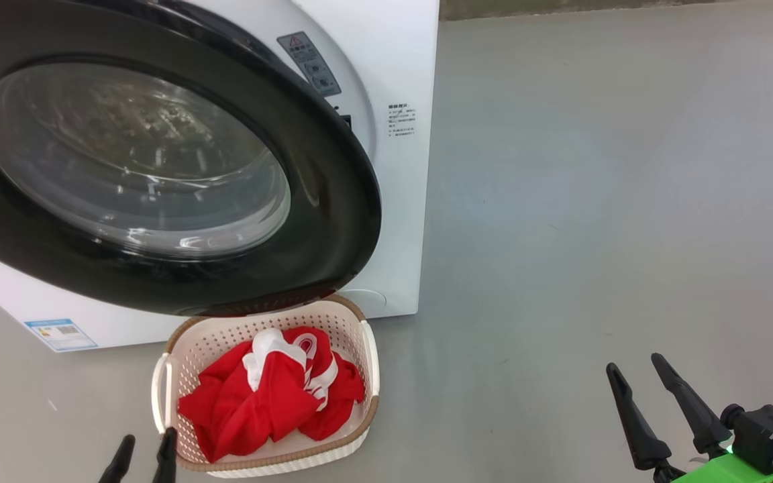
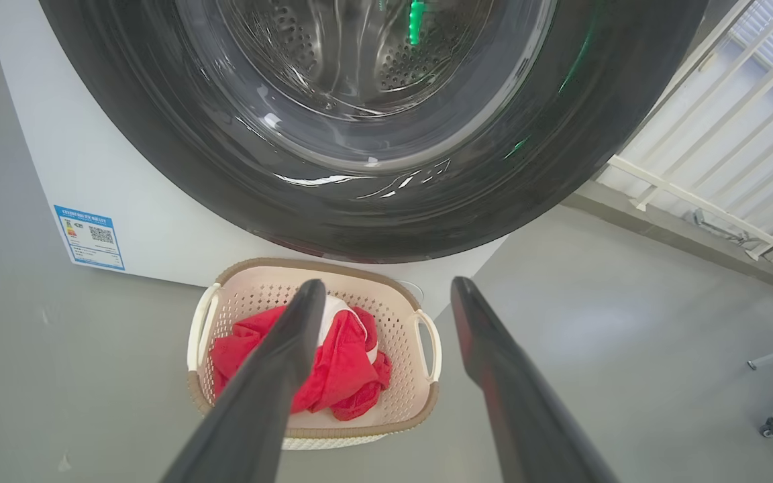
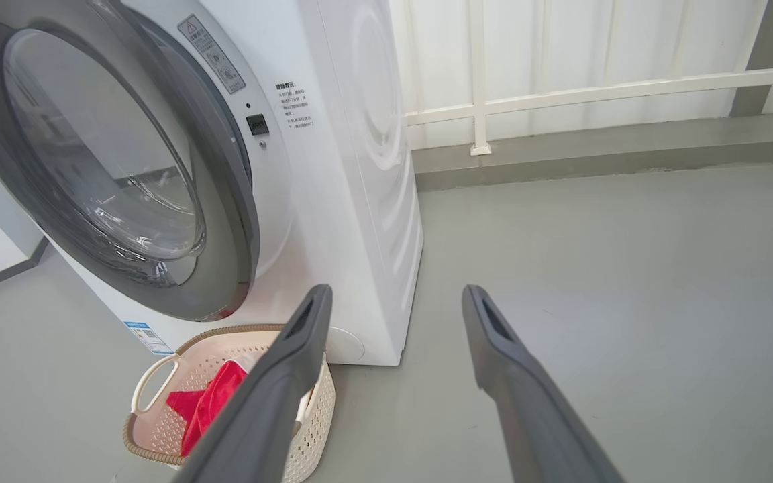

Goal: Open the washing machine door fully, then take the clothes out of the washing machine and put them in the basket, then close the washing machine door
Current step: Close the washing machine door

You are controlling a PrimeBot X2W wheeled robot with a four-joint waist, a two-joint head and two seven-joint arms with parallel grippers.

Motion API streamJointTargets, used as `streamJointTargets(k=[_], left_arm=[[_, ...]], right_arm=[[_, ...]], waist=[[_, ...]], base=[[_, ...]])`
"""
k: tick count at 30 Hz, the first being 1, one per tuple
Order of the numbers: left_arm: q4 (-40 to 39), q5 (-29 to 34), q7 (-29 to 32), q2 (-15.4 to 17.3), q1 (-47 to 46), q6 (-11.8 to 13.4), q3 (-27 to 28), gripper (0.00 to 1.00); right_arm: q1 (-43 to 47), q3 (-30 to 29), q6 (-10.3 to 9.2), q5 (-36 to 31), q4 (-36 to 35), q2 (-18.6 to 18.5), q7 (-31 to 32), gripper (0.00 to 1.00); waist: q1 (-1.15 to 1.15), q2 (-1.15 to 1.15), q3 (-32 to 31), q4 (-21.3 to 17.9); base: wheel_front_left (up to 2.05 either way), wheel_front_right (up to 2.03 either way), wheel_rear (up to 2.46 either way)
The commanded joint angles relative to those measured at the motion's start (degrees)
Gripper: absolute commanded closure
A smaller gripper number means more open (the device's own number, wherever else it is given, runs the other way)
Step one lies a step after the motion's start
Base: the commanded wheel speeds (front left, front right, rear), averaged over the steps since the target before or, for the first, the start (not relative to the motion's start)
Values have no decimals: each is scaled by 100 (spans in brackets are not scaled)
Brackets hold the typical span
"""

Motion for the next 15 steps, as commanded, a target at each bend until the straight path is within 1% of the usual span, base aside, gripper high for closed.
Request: streamJointTargets(k=[1,5,8,15], left_arm=[[-168,255,-70,-2,-48,-32,328,0],[-284,999,-70,-357,82,-32,720,0],[-422,1440,-70,-602,167,-32,997,0],[-710,2333,-70,-933,314,-32,1351,0]], right_arm=[[0,54,28,-50,-145,-84,-37,0],[13,30,28,-51,-136,-76,-37,0],[22,7,28,-50,-136,-78,-37,0],[45,-48,28,-54,-133,-82,-37,0]], waist=[[0,0,-11,4],[0,0,-48,10],[0,0,-72,15],[0,0,-128,21]], base=[[0,0,0],[0,0,0],[0,0,0],[0,0,0]])
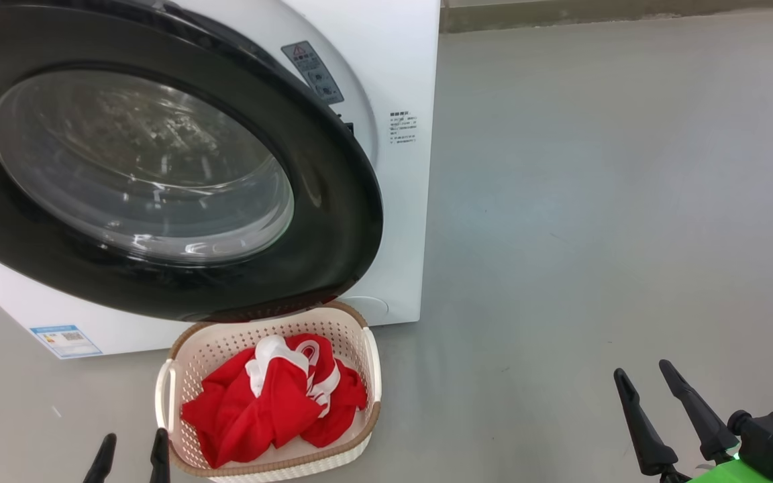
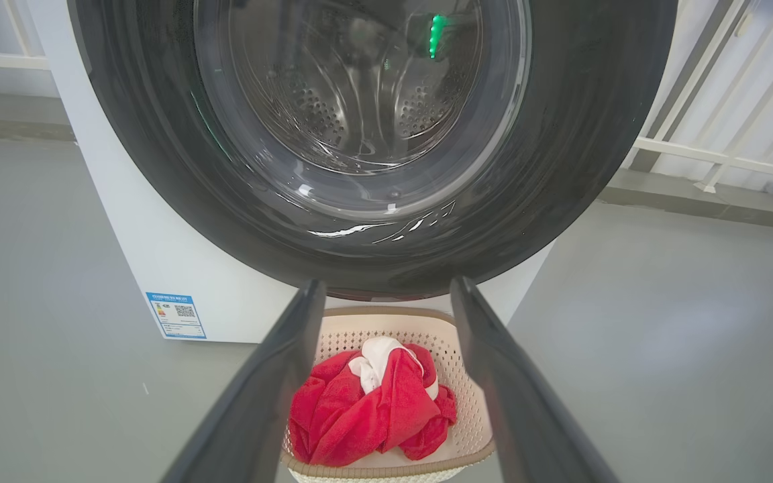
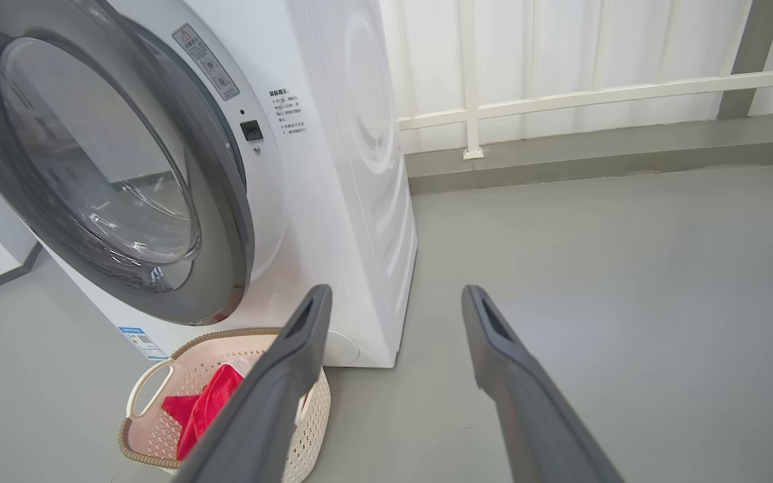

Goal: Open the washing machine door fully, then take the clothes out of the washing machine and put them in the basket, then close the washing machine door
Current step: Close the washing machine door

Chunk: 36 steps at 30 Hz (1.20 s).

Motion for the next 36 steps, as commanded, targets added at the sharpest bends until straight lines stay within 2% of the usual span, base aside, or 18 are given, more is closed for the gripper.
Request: streamJointTargets(k=[1,10,36], left_arm=[[-196,136,-70,-7,-54,-31,251,0],[-238,591,-70,-194,35,-31,302,0],[-192,685,-70,-246,41,-31,236,0]], right_arm=[[-59,67,28,-52,-135,-96,-37,0],[-8,17,28,-50,-133,-88,-37,0],[37,18,28,-73,-135,-53,-37,0]], waist=[[0,0,-15,-2],[0,0,-58,15],[0,0,-119,109]], base=[[0,0,0],[0,0,0],[0,0,0]])
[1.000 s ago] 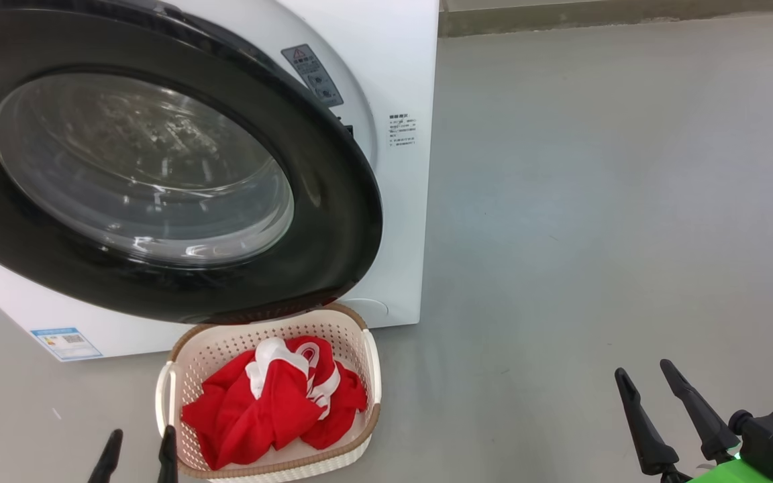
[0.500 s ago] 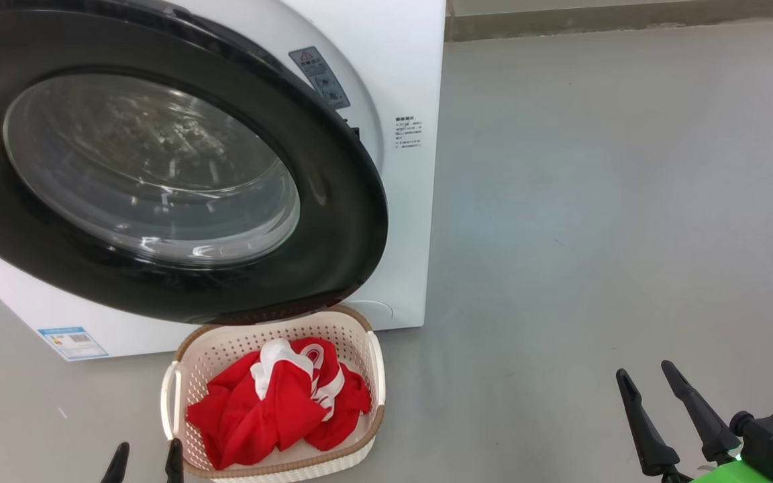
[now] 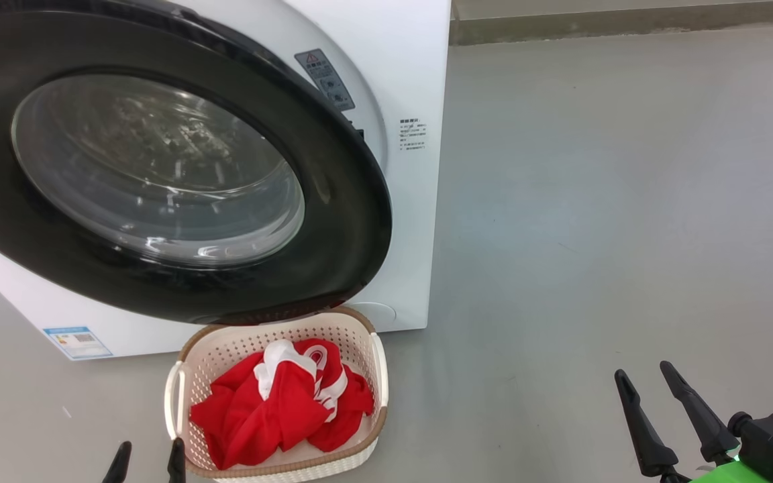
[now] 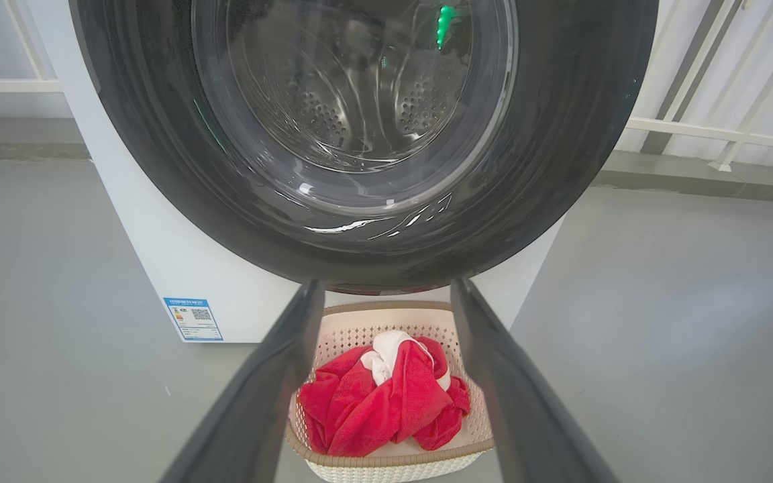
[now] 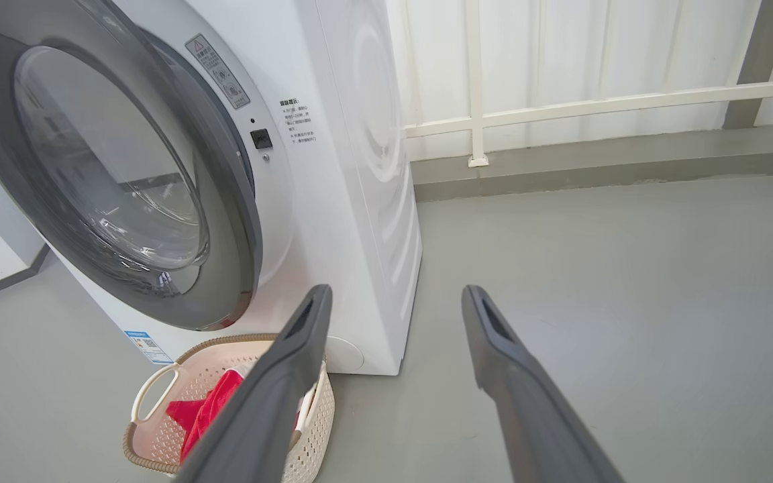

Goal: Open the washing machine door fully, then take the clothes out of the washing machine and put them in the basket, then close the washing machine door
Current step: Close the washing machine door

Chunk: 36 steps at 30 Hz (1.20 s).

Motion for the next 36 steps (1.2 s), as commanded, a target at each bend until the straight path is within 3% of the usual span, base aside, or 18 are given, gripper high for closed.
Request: streamJointTargets(k=[1,9,10,11,13,14,21,36], left_arm=[[-162,44,-70,25,-79,-31,172,0],[-194,76,-70,27,-101,-31,76,0],[-203,79,-70,26,-96,-31,56,0],[-207,83,-70,25,-91,-31,38,0],[-219,82,-70,22,-89,-31,15,0],[-224,82,-70,21,-93,-31,-3,0],[-253,-41,-70,12,-196,-31,-79,0],[-287,-373,-70,10,-545,25,-492,0]], right_arm=[[12,64,28,-32,-135,-95,-37,0],[-32,132,28,-15,-135,-85,-37,0],[-54,152,28,-4,-138,-83,-37,22],[-77,173,28,7,-142,-85,-37,51],[-132,225,28,22,-144,-93,-37,92],[-165,255,28,27,-142,-100,-37,100],[-570,547,28,85,-86,-165,-37,100],[-2290,1178,28,350,280,-107,-37,100]], waist=[[0,0,2,8],[0,0,17,145],[0,0,22,174],[0,0,29,213],[0,0,47,295],[0,0,59,343],[0,0,176,771],[0,0,612,1521]], base=[[0,0,0],[0,0,0],[0,0,0],[0,0,0],[0,0,0],[0,0,0],[0,0,0],[0,0,0]])
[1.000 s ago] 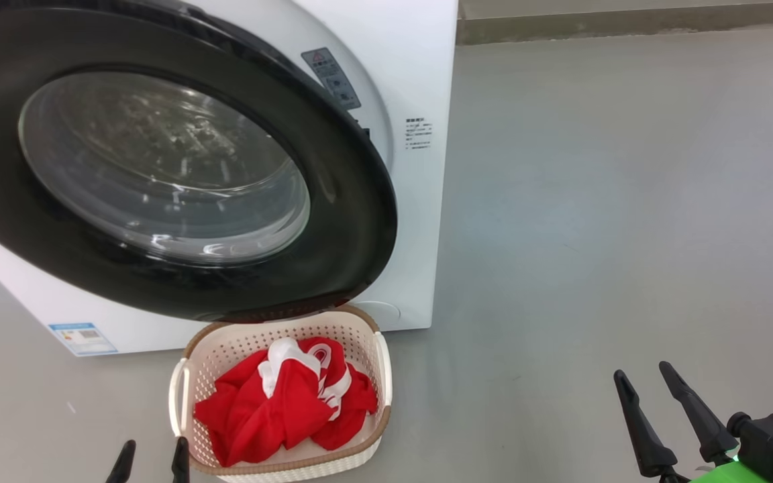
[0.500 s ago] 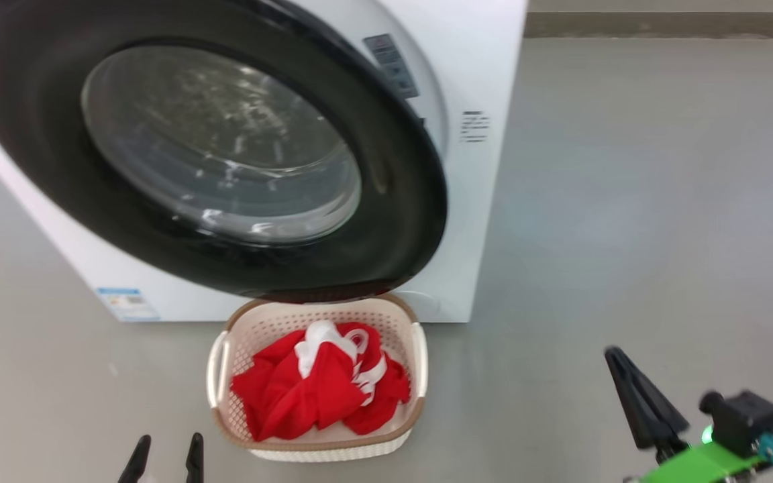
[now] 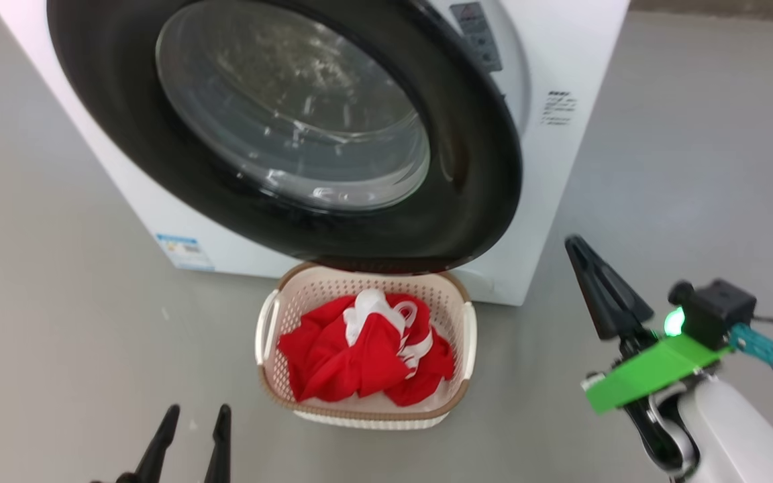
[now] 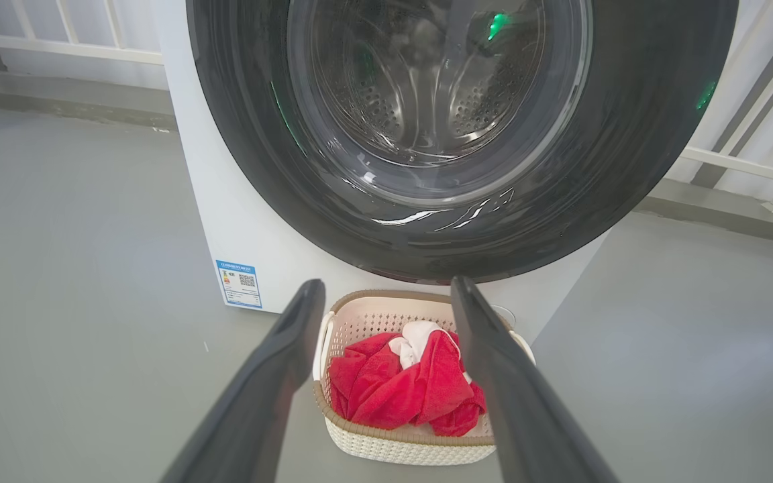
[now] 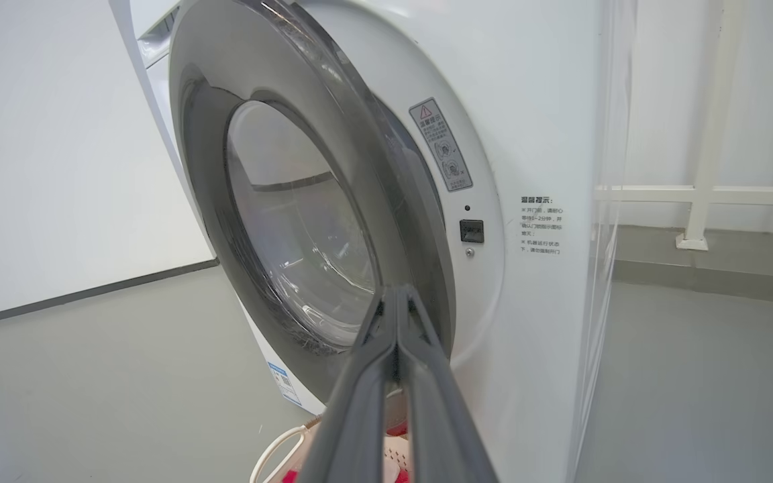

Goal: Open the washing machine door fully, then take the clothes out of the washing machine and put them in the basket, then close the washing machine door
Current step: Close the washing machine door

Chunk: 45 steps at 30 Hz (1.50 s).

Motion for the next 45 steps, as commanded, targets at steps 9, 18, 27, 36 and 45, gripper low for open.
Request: streamJointTargets(k=[9,18,27,36,45], left_arm=[[-303,-191,-70,14,-603,99,-149,0],[-401,-360,-70,14,-970,222,-458,0],[-489,-419,-70,14,-1167,293,-631,0],[-642,-493,-70,14,-1389,360,-830,0],[-736,-554,-70,14,-1556,425,-998,0]], right_arm=[[-1040,508,28,189,232,-190,-37,100],[-1553,596,28,278,457,-333,-37,100],[-1861,540,28,329,528,-396,-37,100],[-2266,204,28,348,487,-507,-37,100],[-2690,-246,28,303,428,-528,-37,100]], waist=[[0,0,703,450],[0,0,1212,626],[0,0,1522,727],[0,0,1902,829],[0,0,2165,937]], base=[[0,0,0],[0,0,0],[0,0,0],[0,0,0],[0,0,0]])
